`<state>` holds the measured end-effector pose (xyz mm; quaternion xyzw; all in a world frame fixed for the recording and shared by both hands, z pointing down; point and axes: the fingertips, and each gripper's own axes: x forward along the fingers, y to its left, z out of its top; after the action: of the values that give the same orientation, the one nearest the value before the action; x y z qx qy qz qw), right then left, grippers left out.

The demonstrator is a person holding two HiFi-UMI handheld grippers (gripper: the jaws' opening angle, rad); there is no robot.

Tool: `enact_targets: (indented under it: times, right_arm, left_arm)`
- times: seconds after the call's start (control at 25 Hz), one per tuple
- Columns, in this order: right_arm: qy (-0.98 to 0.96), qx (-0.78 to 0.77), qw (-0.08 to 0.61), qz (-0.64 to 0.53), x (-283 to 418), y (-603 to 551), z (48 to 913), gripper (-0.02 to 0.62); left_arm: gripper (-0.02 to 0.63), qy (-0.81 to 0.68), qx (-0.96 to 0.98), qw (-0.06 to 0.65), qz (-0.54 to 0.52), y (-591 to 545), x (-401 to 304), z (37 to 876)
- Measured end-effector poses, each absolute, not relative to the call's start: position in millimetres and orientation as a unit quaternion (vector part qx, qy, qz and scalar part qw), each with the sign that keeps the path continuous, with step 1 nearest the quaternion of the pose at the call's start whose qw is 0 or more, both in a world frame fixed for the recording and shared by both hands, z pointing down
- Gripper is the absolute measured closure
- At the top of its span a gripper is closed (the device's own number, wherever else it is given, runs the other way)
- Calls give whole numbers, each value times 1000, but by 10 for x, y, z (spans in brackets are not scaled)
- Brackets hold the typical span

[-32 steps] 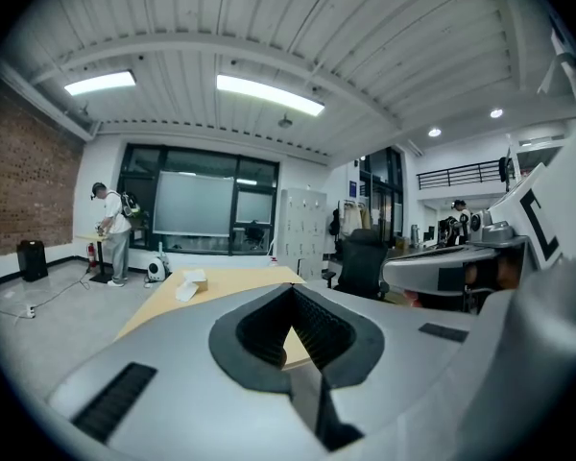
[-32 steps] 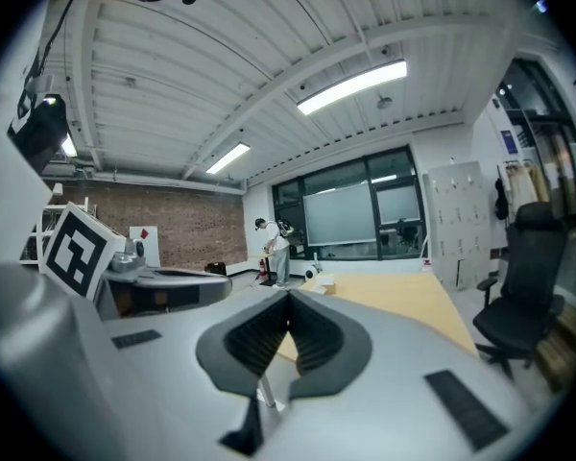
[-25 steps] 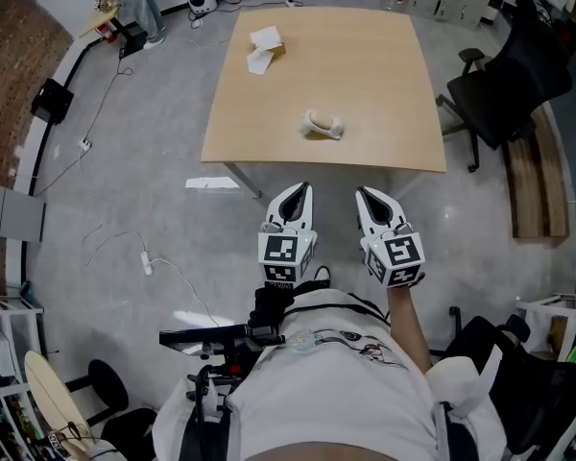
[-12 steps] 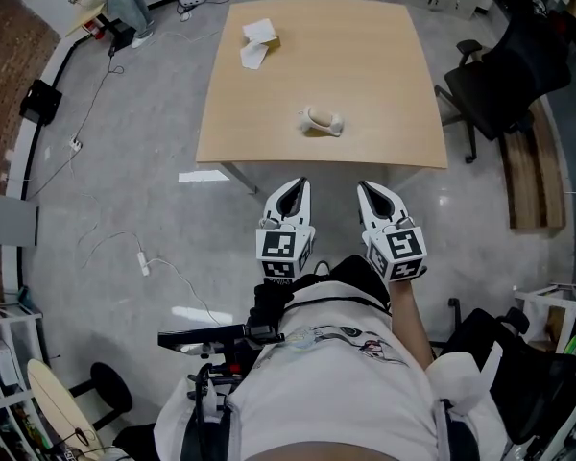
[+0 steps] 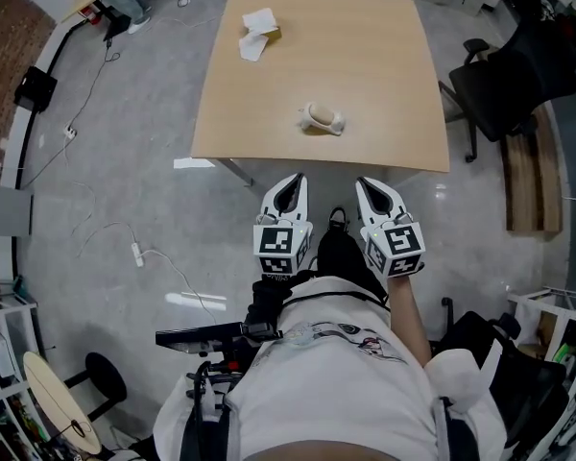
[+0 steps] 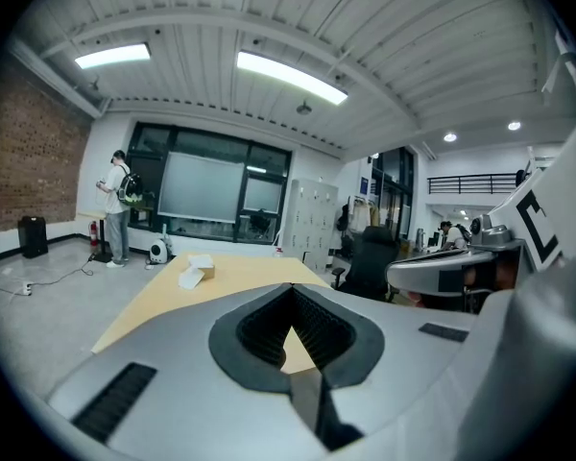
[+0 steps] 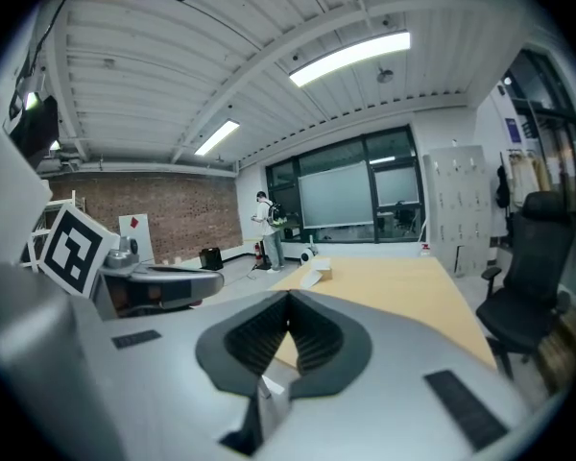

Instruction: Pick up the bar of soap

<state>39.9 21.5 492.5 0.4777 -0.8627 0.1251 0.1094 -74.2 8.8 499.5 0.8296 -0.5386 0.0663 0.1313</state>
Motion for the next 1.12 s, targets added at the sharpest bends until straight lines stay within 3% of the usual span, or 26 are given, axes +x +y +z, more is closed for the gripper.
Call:
enact_targets:
  times: [0.68, 1.12]
  right_arm:
    - [-876, 447, 105, 146, 625, -1225, 5039, 591]
    - [-898, 381, 134, 175, 619, -1831, 5336, 591]
  left_arm:
    - [604, -544, 824, 127, 92, -1324, -422, 5007]
    - [606, -567, 797, 164, 131, -2029, -311, 5343]
